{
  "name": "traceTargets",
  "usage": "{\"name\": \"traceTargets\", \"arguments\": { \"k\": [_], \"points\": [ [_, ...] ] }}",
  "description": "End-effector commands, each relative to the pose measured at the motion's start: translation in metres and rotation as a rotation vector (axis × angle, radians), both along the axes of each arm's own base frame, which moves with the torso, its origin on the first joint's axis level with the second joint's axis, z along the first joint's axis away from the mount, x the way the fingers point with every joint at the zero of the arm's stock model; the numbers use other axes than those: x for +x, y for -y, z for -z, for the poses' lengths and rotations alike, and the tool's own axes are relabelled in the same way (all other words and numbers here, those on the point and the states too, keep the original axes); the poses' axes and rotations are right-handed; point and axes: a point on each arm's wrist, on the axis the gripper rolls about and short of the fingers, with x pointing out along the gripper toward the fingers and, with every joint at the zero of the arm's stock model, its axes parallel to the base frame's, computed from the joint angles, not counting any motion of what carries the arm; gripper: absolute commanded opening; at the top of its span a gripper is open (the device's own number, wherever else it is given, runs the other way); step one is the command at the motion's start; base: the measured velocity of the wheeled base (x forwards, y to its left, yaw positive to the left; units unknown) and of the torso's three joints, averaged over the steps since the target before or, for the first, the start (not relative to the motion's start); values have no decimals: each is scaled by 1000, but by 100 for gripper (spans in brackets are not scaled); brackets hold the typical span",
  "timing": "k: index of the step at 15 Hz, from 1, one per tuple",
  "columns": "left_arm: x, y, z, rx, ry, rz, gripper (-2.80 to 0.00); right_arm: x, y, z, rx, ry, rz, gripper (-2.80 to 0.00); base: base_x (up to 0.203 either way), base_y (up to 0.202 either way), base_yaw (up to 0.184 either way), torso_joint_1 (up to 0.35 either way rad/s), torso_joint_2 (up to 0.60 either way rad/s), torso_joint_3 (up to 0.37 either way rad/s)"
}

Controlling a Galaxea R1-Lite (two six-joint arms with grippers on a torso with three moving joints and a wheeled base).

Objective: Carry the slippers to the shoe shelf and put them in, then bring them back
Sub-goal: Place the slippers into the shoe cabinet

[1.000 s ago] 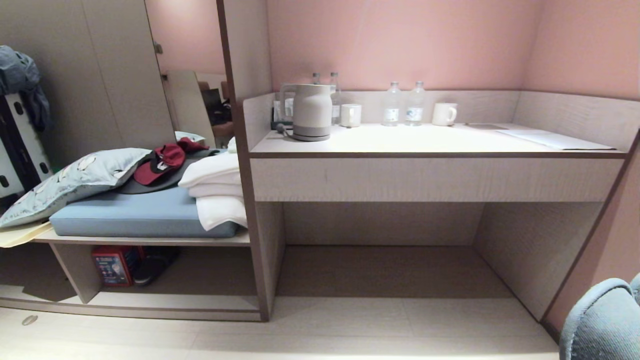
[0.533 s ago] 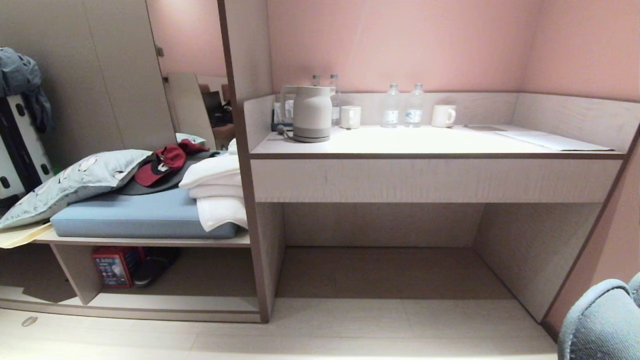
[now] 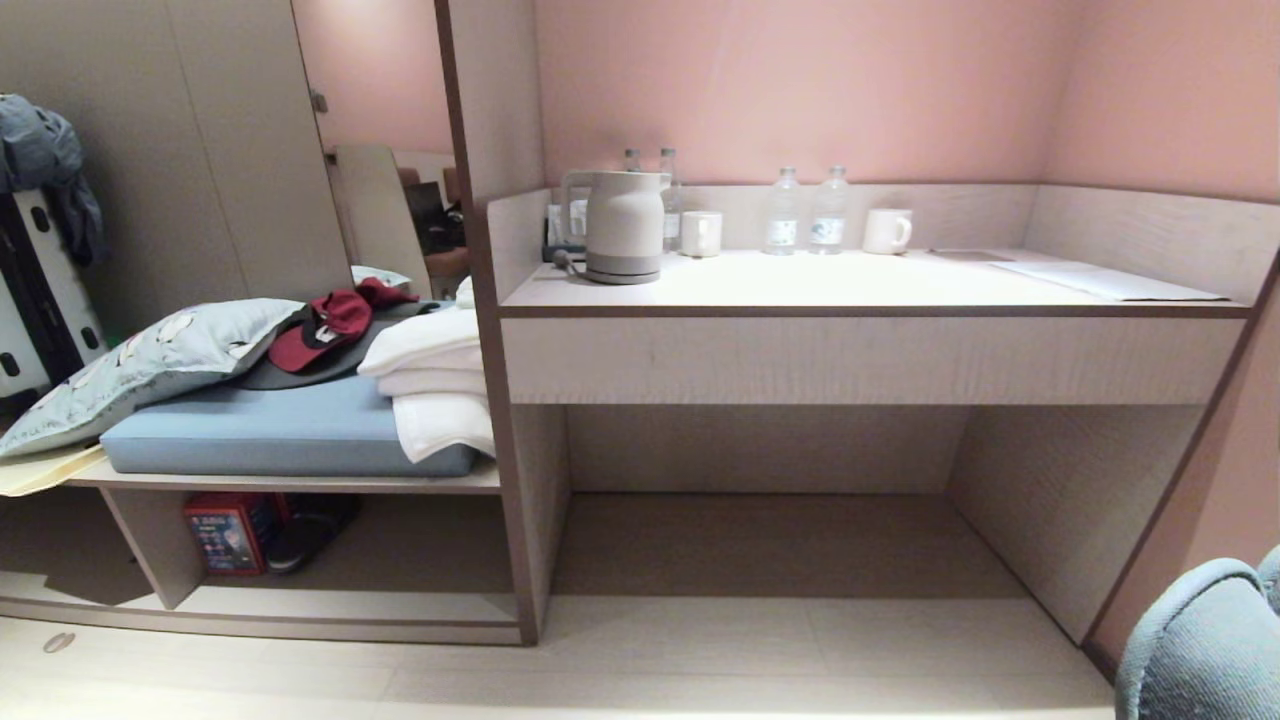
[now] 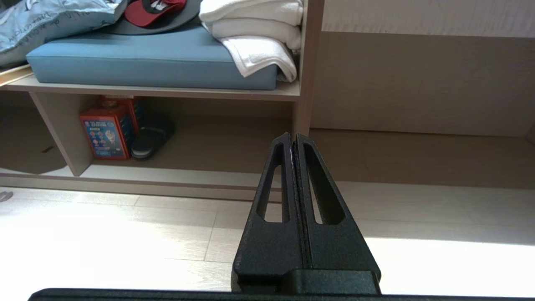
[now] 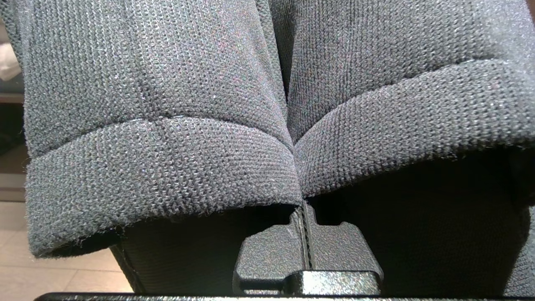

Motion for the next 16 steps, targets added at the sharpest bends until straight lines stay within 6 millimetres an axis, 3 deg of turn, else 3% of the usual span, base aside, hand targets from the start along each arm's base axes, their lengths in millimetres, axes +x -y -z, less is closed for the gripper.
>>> {"name": "traceTargets", "arguments": {
  "k": [1, 16],
  "points": [
    [0, 0, 0, -1, 0, 0, -280, 0, 0, 0, 1, -1, 0, -280, 0, 0, 0, 0, 0, 0],
    [0, 0, 0, -4, 0, 0, -280, 0, 0, 0, -1, -1, 0, -280, 0, 0, 0, 0, 0, 0]
  ]
}}
